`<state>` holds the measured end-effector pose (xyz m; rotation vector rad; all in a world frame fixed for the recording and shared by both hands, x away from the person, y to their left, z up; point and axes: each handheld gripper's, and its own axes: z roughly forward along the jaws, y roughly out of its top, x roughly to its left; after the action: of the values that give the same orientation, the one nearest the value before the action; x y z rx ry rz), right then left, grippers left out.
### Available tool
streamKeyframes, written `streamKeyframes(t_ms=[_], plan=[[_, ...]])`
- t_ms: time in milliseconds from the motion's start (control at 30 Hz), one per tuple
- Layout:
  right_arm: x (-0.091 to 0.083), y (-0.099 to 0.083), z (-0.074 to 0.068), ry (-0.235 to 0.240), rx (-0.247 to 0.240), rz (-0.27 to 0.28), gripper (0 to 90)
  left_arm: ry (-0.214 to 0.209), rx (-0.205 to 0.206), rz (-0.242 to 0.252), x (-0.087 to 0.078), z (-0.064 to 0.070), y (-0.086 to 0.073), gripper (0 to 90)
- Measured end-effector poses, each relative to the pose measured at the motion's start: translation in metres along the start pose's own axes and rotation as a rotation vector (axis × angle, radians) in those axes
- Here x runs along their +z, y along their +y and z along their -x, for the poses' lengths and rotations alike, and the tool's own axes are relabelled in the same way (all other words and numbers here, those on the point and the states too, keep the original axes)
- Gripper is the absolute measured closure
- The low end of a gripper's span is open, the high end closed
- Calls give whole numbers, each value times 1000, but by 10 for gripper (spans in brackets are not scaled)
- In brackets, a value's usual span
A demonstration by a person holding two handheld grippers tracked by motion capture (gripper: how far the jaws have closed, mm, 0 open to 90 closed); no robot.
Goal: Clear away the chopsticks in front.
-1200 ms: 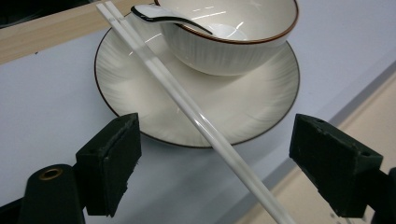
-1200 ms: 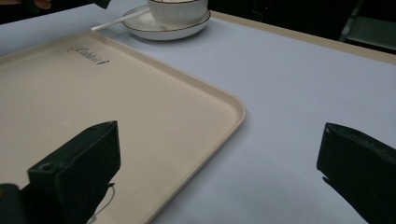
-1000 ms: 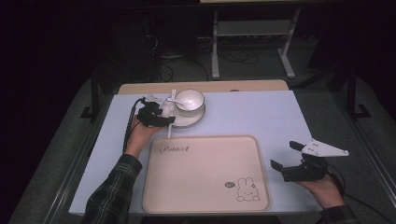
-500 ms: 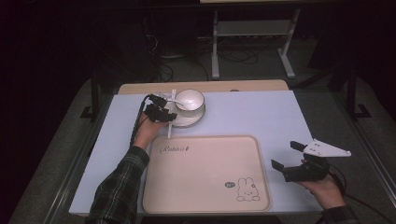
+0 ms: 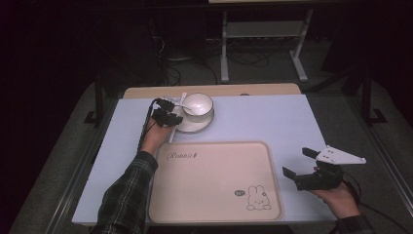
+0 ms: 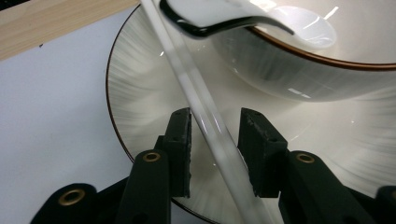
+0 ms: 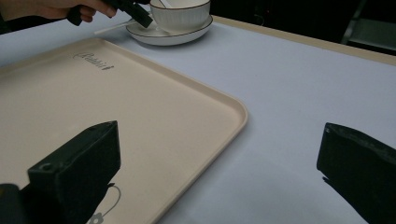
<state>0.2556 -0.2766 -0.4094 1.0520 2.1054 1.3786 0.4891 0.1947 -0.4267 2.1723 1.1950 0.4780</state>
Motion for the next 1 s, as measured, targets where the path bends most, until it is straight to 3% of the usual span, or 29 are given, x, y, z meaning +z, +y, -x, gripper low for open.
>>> streamKeyframes(t_ms=[367,600,800,1000], plan=[[0,0,0,2,-1,-2,0,16,-17,9,7,-9,8,777],[0,0,0,3,-1,-2,0,11,-11,-5,9,-10,12,780],[-1,0,0,4,-1,1,0,-3,-16,2,5,-11,11,653],[-2,-1,-1,2,-4,-1,0,-47,3,33,-21,-15,7,543]])
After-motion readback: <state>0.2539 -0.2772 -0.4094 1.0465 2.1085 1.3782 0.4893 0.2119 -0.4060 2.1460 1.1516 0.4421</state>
